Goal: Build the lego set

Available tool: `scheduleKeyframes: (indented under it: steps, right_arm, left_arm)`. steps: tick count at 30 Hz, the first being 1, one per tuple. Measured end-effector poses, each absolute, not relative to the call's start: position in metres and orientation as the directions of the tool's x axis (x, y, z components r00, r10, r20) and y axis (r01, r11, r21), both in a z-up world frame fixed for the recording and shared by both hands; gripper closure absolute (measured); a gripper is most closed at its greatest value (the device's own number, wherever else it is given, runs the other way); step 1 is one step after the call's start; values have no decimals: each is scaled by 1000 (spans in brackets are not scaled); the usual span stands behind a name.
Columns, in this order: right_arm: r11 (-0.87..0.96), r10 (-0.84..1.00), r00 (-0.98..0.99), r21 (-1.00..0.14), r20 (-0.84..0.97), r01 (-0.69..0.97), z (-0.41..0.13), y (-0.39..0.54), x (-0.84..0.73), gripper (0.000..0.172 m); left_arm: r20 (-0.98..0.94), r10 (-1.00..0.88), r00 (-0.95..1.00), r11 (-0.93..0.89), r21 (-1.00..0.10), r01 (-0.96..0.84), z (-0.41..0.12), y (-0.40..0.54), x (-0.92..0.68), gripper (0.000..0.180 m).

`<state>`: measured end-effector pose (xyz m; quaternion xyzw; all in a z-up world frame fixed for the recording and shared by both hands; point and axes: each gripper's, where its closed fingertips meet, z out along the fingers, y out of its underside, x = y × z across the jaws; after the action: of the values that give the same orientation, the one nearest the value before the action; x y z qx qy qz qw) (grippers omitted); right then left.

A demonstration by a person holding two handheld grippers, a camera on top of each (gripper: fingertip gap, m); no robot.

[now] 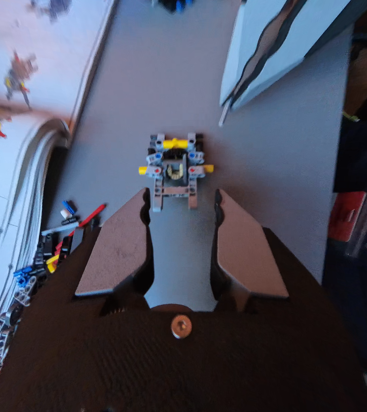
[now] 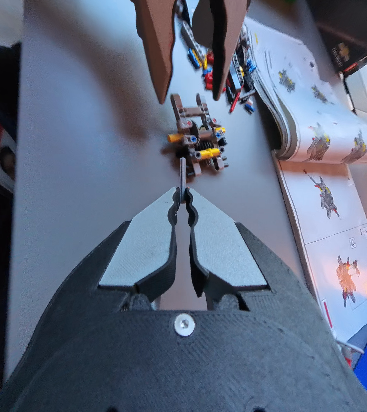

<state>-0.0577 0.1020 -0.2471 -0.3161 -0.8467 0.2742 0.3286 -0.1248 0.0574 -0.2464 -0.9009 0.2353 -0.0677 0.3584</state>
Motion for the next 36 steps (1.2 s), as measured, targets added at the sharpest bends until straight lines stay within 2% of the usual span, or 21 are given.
scheduleKeyframes:
  steps: [4,6,18,23,30,34,36]
  right_arm:
    - [655,692,-633,-672,349,346,-253,111,-66,170]
    - [656,673,-667,-676,321,336,-255,110,-69,170]
    - [674,619,-738,-665,269,323,-266,106,-82,170]
    - [641,640,-736,-683,222,351,-268,103,-82,170]
    - [605,661,-722,-714,204,352,-263,108,-81,170]
    - [593,672,-710,-727,209,347,-258,111,-82,170]
    - [590,676,-706,-730,211,346,-258,112,-82,170]
  left_arm:
    - [62,-486,872,-710,-610,-352,-271,58,-130,121]
    - [67,-515,855,-685,-631,-363,-270,62,-129,136]
    - [70,-600,797,-628,-658,-415,-271,70,-138,136]
    - [104,-589,801,-619,-696,-364,-270,72,-135,136]
    - [168,-541,824,-697,-637,-328,-267,70,-133,114]
    - [133,-559,818,-685,-630,-365,-265,73,-132,125]
    - [130,-564,816,-685,-625,-374,-266,73,-132,137]
